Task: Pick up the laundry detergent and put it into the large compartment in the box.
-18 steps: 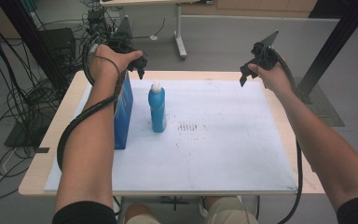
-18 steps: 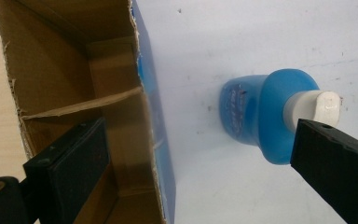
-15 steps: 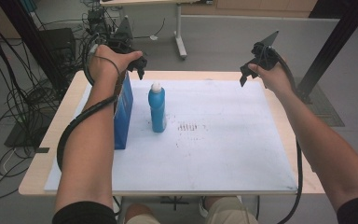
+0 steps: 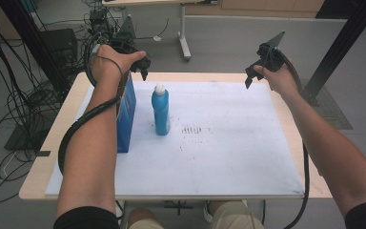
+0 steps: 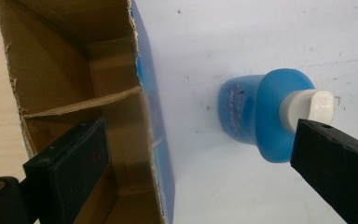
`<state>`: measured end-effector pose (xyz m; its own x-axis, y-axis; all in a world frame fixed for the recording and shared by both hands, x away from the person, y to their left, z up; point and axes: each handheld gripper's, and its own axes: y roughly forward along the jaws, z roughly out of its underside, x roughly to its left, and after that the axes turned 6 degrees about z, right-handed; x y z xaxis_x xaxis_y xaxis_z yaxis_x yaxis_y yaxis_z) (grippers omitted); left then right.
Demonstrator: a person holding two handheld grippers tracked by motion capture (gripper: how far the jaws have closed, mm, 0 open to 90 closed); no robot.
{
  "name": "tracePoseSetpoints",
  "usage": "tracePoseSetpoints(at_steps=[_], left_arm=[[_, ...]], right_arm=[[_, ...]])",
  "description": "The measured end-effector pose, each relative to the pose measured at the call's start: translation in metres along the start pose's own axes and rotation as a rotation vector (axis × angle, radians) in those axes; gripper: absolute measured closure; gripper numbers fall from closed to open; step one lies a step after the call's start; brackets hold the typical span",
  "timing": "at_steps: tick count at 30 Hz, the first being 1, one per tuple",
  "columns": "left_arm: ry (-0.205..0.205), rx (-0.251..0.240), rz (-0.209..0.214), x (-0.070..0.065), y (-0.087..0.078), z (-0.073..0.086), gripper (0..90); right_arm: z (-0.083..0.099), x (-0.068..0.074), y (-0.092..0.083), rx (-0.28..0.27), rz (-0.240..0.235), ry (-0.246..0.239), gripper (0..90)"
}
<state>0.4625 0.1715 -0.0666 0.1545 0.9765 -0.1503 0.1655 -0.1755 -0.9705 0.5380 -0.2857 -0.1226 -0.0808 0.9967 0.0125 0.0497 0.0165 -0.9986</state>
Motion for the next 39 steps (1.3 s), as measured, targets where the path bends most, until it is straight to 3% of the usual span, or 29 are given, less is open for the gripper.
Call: tracePoseSetpoints(at_steps=[23, 39], left_arm=[[0.028, 0.001, 0.021, -0.019, 0.002, -0.001, 4.9], [0.062, -0.002, 0.032, -0.041, 0.004, -0.004, 4.9]], right_arm=[[0.0, 0.002, 0.0, 0.002, -0.003, -0.004, 6.8], [0.0, -0.001, -0.001, 0.002, -0.003, -0.001, 6.8]])
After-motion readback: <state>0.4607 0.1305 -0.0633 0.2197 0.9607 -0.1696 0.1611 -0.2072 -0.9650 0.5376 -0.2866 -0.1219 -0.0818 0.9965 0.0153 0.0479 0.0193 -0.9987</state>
